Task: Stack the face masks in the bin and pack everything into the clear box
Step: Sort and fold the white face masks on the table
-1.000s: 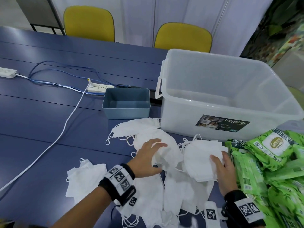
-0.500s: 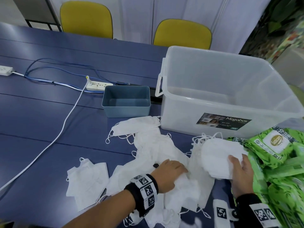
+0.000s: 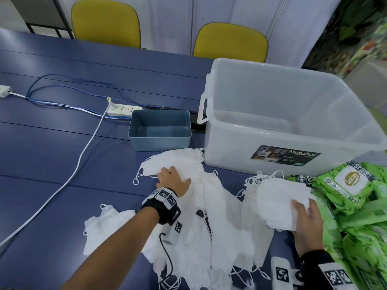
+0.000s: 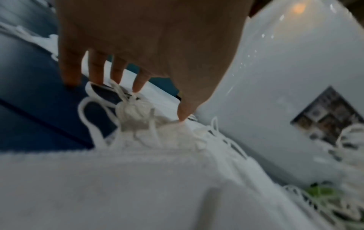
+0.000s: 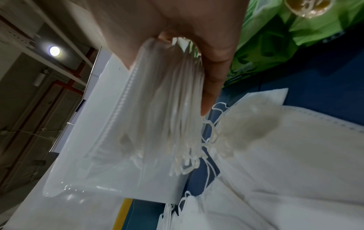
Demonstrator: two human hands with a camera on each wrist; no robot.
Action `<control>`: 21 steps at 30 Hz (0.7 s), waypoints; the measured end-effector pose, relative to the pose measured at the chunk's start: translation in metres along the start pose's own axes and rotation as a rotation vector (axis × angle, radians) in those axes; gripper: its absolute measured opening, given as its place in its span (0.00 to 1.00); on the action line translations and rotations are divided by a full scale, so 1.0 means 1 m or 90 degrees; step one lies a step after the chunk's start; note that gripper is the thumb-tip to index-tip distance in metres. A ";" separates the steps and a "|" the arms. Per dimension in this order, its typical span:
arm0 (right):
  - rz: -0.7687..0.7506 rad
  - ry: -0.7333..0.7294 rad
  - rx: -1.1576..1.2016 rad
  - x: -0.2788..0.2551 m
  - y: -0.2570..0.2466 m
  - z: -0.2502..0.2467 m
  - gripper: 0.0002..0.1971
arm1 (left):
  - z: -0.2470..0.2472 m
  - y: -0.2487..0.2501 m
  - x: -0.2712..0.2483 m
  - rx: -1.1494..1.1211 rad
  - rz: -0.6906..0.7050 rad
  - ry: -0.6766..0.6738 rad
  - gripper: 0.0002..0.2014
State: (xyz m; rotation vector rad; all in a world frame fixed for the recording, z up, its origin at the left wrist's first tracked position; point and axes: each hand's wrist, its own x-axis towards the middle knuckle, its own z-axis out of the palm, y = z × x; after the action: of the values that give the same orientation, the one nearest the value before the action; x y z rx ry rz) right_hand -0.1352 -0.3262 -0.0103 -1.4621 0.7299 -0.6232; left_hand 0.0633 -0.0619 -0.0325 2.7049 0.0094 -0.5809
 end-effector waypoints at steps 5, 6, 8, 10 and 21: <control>0.004 -0.018 -0.014 -0.004 -0.004 0.010 0.13 | 0.007 0.018 0.013 0.012 -0.082 0.044 0.39; 0.003 -0.022 -0.018 -0.005 -0.004 0.012 0.12 | 0.005 0.023 0.015 -0.013 -0.103 0.035 0.41; 0.001 -0.030 -0.029 -0.006 -0.005 0.014 0.11 | 0.003 0.031 0.019 -0.061 -0.148 0.017 0.45; 0.009 -0.027 -0.025 -0.008 -0.007 0.019 0.09 | 0.003 0.033 0.023 -0.100 -0.171 0.002 0.47; 0.035 -0.057 -0.008 -0.022 -0.018 0.038 0.11 | 0.006 0.024 0.010 -0.355 -0.107 -0.071 0.36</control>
State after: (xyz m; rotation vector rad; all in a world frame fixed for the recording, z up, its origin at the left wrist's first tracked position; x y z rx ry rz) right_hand -0.1195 -0.2858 0.0078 -1.4679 0.7029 -0.5086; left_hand 0.0720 -0.0871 -0.0329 2.1408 0.3233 -0.6612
